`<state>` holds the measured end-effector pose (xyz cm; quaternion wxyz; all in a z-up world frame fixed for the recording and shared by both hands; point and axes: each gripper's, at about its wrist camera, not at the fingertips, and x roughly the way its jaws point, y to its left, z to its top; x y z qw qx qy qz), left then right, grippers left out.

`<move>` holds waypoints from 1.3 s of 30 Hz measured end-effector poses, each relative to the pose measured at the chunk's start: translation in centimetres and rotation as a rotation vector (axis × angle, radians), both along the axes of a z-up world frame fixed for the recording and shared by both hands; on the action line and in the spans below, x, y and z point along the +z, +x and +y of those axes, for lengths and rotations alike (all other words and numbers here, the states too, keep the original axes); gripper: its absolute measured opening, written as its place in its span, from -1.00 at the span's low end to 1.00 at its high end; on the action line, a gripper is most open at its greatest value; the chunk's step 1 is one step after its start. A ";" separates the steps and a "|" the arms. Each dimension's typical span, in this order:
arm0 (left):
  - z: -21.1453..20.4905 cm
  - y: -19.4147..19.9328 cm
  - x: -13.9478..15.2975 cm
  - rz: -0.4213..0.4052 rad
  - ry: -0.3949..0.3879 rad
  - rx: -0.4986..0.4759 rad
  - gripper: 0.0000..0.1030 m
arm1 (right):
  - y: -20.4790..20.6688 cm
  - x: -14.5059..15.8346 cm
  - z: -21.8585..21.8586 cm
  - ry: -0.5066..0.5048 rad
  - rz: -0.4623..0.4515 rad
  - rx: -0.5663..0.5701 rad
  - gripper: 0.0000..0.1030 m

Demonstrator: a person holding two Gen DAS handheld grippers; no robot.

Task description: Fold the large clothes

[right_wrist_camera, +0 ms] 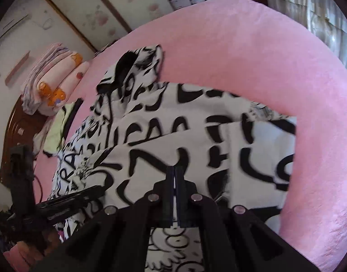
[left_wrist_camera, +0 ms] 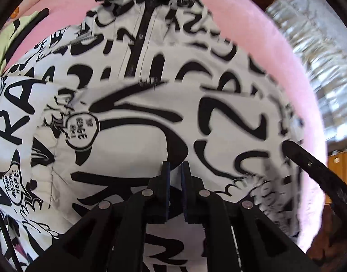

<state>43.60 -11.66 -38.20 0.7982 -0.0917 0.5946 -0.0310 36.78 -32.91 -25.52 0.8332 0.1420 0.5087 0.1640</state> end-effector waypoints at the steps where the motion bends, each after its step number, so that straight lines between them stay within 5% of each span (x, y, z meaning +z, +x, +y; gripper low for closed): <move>1: -0.2 0.1 -0.3 0.001 0.017 0.006 -0.86 | -0.3 -0.6 1.0 -0.005 0.024 0.022 -1.00; 8: 4.6 -0.3 0.5 -0.011 0.039 0.104 -0.86 | -2.4 -4.4 2.1 -0.093 0.136 0.067 -1.00; 11: 7.2 -0.2 0.4 0.016 0.187 0.150 -0.86 | -3.0 -4.1 0.0 -0.154 0.139 0.018 -1.00; 15: 10.2 -0.8 0.6 0.025 0.048 0.205 -0.86 | -3.1 -3.4 -2.9 -0.168 0.169 -0.058 -1.00; 26: 14.5 -4.7 4.6 0.049 -0.022 0.129 -0.71 | -3.6 1.3 -0.8 -0.068 0.178 -0.192 -0.96; 30: 19.1 -4.6 5.1 0.156 -0.067 0.075 -0.56 | -4.2 1.6 2.2 -0.066 0.234 -0.236 -0.96; 33: 22.8 -3.1 6.5 0.220 -0.029 0.013 -0.47 | -4.4 1.8 4.5 -0.040 0.289 -0.268 -0.95; 35: 24.7 -1.9 7.9 0.236 0.005 -0.037 0.00 | -4.2 2.0 6.2 -0.042 0.330 -0.277 -0.78; 37: 26.7 0.0 10.3 0.214 0.039 -0.090 0.17 | -3.7 2.5 7.6 -0.064 0.352 -0.274 -0.31; 39: 28.4 1.8 12.5 0.186 0.049 -0.123 0.22 | -2.7 3.4 9.0 -0.071 0.355 -0.266 -0.22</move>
